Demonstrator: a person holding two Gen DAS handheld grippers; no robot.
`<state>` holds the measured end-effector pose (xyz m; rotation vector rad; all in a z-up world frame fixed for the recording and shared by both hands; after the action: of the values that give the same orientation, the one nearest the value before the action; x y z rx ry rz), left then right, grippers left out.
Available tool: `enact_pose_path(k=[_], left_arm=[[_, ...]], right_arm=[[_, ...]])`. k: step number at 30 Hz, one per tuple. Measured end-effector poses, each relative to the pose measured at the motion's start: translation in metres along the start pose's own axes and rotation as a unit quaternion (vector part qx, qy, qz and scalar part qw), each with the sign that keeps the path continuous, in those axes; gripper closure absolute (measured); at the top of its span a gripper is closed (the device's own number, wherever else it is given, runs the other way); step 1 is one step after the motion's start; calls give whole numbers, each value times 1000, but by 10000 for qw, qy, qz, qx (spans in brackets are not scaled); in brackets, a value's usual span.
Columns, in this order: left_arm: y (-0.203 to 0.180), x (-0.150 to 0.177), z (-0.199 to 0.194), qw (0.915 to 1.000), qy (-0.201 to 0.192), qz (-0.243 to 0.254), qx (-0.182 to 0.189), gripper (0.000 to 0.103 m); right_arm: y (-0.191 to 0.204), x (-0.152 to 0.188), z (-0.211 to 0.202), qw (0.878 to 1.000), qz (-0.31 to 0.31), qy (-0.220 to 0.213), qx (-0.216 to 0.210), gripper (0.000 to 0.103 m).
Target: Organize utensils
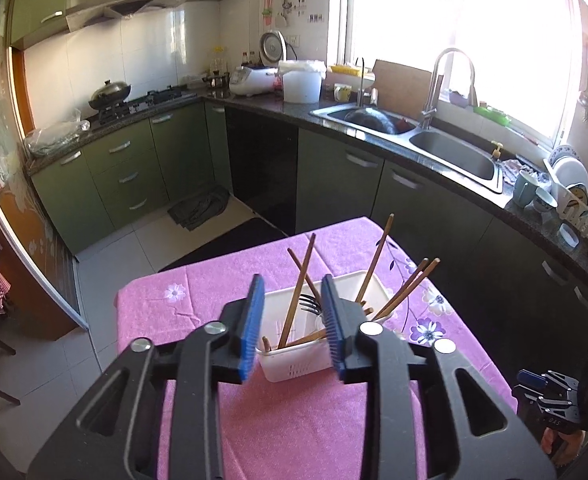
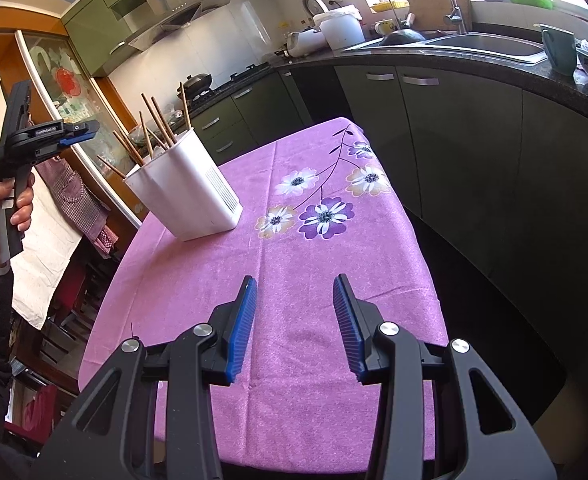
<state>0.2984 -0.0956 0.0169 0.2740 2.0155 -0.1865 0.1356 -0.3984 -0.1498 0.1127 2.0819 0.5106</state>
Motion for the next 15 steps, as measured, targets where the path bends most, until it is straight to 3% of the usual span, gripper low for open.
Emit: enact_pose_path(k=[2,6,10,15], left_arm=[[-2,0,-30,9992,-382,25,-78,39],[2,29,-84,9959,-820,-194,-338,17],[8,86,-114,9939,-792,-547,-544,12],[10,146,-137,9911,-733,-661,-896,9]], right_arm=[[6,0,0,10000,-57,-2,-48,60],[26,-1,4,9995,-233,6,-223,58],[53,-1,7,9977,-567,-20,-357,45],[86,-1,-1,9939,-920,-307,-520,6]])
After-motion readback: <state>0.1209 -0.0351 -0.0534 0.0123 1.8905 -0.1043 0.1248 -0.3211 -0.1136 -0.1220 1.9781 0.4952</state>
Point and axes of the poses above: each gripper's, at about its wrist camera, not at the fingertips, and z roughly the way its jaws point, y to its left, x to its underside, the point moved 7 cm from there along z, roughly the way its jaws point, and after that the axes turned 12 degrees about -y, right-handed, at the moved point
